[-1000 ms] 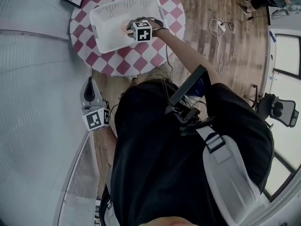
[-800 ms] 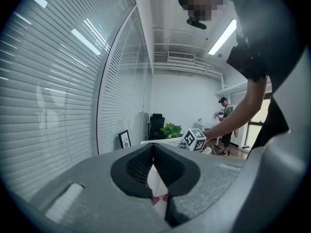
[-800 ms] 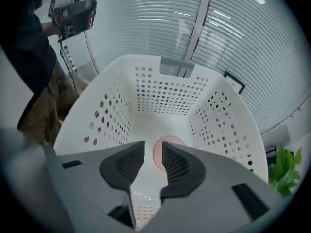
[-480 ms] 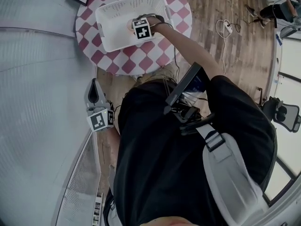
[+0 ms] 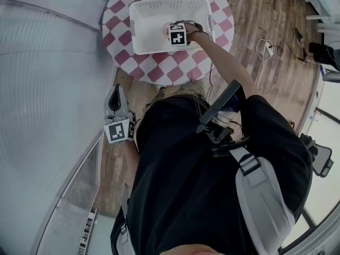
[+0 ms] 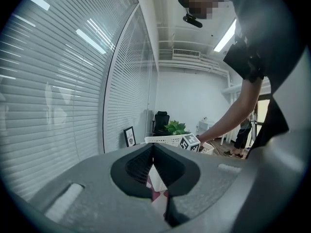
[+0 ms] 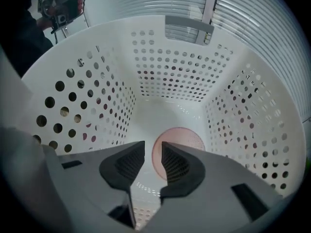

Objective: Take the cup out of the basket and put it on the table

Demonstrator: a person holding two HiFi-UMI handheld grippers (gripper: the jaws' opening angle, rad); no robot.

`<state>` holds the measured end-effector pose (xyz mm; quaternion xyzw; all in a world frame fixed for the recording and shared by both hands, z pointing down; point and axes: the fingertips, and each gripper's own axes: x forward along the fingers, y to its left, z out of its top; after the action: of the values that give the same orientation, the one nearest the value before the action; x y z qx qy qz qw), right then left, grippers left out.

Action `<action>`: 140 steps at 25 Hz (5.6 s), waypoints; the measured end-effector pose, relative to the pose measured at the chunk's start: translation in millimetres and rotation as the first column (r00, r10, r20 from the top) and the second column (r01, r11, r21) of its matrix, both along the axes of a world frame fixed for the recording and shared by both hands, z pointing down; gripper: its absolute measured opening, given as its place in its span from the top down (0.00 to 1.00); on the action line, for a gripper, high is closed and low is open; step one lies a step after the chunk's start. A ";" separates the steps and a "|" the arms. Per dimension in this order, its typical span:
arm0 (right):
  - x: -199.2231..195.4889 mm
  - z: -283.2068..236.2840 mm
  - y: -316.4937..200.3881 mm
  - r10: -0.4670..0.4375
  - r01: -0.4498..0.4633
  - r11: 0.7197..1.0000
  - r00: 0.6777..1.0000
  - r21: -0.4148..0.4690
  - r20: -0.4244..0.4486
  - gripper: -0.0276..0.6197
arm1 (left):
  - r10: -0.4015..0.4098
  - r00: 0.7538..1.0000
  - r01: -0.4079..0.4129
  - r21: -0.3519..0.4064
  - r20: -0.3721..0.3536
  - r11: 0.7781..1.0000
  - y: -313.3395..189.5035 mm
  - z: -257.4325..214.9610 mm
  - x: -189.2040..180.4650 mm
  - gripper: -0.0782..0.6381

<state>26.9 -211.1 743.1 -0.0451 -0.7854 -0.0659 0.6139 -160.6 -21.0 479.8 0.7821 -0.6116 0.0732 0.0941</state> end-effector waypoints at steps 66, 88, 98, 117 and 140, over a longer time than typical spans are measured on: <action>-0.5 2.1 -16.0 0.102 -0.102 0.995 0.995 -0.001 -0.020 0.91 | -0.051 0.998 0.050 -0.012 -0.034 0.999 3.2 28.8 -25.3 0.88; -8.8 -34.7 -32.2 0.199 -0.201 0.979 0.976 0.018 0.090 0.92 | -0.036 0.998 0.036 0.000 -0.043 0.999 -0.3 30.4 -25.0 0.88; -22.2 -61.9 -41.1 0.220 -0.232 0.971 0.960 0.050 0.173 0.92 | -0.017 0.999 0.018 0.011 -0.039 1.000 -3.5 27.3 -25.9 0.88; -50.9 -140.4 -62.0 0.251 -0.306 0.948 0.886 0.084 0.391 0.92 | 0.011 0.999 -0.010 0.019 -0.038 1.000 -10.8 27.0 -23.2 0.88; -84.8 -294.7 -66.2 0.192 -0.407 0.906 0.645 0.120 0.740 0.92 | 0.045 0.999 -0.045 0.022 -0.027 0.999 -19.3 27.1 -19.0 0.88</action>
<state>-57.9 -277.3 448.4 0.2014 -0.9397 -0.0830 0.2636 -179.6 -40.3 506.9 0.7976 -0.5932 0.0579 0.0925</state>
